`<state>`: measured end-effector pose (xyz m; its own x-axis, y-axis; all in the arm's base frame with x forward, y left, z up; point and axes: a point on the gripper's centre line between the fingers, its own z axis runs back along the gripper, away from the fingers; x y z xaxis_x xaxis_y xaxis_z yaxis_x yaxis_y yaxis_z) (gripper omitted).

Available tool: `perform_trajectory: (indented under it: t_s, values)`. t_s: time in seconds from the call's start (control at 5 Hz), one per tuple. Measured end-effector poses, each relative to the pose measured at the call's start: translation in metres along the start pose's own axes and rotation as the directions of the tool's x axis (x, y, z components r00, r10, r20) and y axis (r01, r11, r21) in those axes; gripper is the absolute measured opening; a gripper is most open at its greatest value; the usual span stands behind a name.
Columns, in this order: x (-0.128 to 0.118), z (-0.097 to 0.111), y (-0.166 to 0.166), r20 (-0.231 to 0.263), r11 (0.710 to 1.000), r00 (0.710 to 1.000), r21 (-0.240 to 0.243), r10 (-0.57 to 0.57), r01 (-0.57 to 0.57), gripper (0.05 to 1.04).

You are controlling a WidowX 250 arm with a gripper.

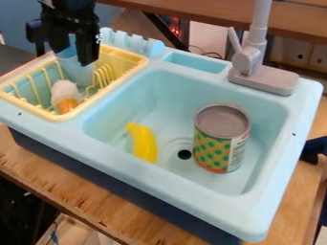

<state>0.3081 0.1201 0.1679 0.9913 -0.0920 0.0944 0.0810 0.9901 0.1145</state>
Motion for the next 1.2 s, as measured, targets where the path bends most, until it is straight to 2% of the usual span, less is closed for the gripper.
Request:
perform_trajectory:
  t_s: [0.2, 0.4, 0.6, 0.8, 1.0, 1.2]
  values:
    - [0.007, -0.003, 0.0, 0.038, 1.0, 0.999, -0.002, -0.006, 0.006, 0.95]
    - [0.012, -0.016, -0.003, 0.091, 1.0, 0.996, -0.009, -0.023, 0.024, 0.666]
    - [0.008, -0.022, 0.004, 0.112, 1.0, 0.994, -0.009, 0.006, -0.005, 0.374]
    - [0.006, -0.021, 0.003, 0.113, 1.0, 0.993, -0.011, 0.019, -0.018, 0.175]
    - [0.001, -0.019, 0.005, 0.086, 0.999, 0.996, -0.003, 0.034, -0.034, 0.1]
    - [-0.003, 0.002, 0.009, 0.083, 0.997, 0.995, 0.04, 0.056, -0.059, 0.095]
